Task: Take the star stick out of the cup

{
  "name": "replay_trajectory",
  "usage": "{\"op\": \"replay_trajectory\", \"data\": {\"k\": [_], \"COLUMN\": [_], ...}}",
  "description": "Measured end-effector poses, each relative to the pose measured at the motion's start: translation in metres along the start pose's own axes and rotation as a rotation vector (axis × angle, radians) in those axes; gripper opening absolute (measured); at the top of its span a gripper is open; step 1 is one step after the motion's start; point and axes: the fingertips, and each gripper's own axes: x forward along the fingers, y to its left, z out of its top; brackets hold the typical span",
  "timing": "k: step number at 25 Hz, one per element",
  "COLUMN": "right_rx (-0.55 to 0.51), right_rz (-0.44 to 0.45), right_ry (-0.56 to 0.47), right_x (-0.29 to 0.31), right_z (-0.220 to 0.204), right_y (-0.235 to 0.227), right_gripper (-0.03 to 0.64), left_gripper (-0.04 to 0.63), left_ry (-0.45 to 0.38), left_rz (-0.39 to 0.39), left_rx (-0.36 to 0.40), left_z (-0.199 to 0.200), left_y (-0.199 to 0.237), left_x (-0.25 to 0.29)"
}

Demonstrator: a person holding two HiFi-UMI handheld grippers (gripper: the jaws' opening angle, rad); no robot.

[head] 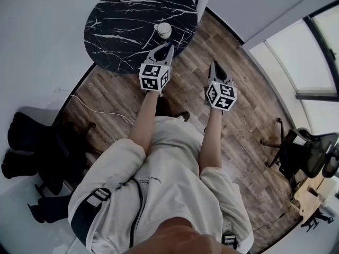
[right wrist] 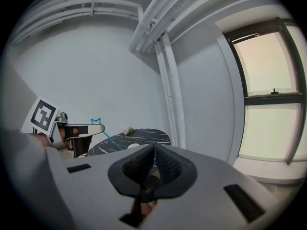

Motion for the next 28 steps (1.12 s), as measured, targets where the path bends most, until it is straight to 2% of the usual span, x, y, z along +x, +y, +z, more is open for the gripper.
{"op": "replay_trajectory", "data": {"k": [28], "right_rx": [-0.021], "right_rz": [0.079], "right_ry": [0.013], "right_x": [-0.002], "right_z": [-0.006], "right_y": [0.021], "right_gripper": [0.037], "left_gripper": [0.032], "left_ry": [0.002], "left_rz": [-0.011], "left_rx": [0.021], "left_z": [-0.003], "left_y": [-0.006], "left_x": [-0.009]}}
